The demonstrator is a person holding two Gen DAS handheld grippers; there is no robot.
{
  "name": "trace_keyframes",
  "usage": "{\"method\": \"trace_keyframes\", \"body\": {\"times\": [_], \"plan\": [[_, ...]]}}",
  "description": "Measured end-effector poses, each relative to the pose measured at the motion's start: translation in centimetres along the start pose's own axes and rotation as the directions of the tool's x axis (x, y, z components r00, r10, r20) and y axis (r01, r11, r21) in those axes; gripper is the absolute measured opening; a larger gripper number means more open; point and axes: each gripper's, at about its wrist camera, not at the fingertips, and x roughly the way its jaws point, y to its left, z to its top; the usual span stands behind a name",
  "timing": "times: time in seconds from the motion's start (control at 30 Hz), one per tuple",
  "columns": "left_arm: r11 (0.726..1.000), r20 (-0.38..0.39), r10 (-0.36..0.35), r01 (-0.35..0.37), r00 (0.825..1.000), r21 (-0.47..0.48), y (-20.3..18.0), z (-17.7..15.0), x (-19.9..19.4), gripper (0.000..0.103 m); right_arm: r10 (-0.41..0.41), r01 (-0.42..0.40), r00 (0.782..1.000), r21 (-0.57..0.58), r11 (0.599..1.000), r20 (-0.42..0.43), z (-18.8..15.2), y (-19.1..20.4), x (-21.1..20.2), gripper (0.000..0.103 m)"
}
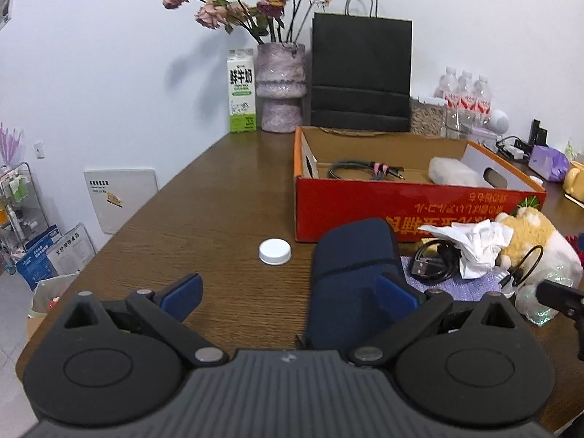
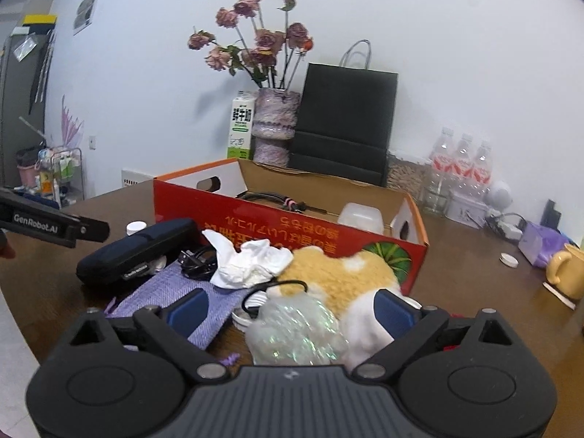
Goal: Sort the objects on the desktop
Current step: 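Grasp the thin black cable with the right tool while the left tool grasps the navy pouch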
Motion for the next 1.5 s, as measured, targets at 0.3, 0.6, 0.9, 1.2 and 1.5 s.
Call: {"method": "trace_keyframes", "body": {"times": [0.3,0.6,0.9,1.2,1.5], "plan": [[1.0,-0.02,-0.019,0.019,1.0,0.018,-0.9,0.3,1.2,0.103,0.043,-0.044,0.998,-0.032,0.998,-0.051,0.3,0.3,3.2,0.054],[0.999,-0.032,-0.032,0.032,0.999,0.013,-1.3,0.7,2.1,0.103,0.056,-0.057,0.998,-0.029,0.998,-0.03,0.5,0.2,2.8,0.043],[0.996,-0.077,-0.085,0.085,0.993,0.004,-2.0,1.0,3.2,0.103,0.036,-0.036,0.999,-0.001,0.999,0.01,1.0,-0.6,1.9,0.043],[0.991,-0.191,-0.125,0.113,0.974,-0.072,-1.6,1.0,6.8,0.103,0.015,-0.016,0.999,0.028,0.999,0.031,1.3,-1.3,1.5,0.043],[0.978,-0.155,-0.193,0.179,0.969,-0.104,-1.3,1.0,6.0,0.066,0.011,-0.012,0.999,0.035,0.999,0.039,1.4,-1.4,1.2,0.043]]}}
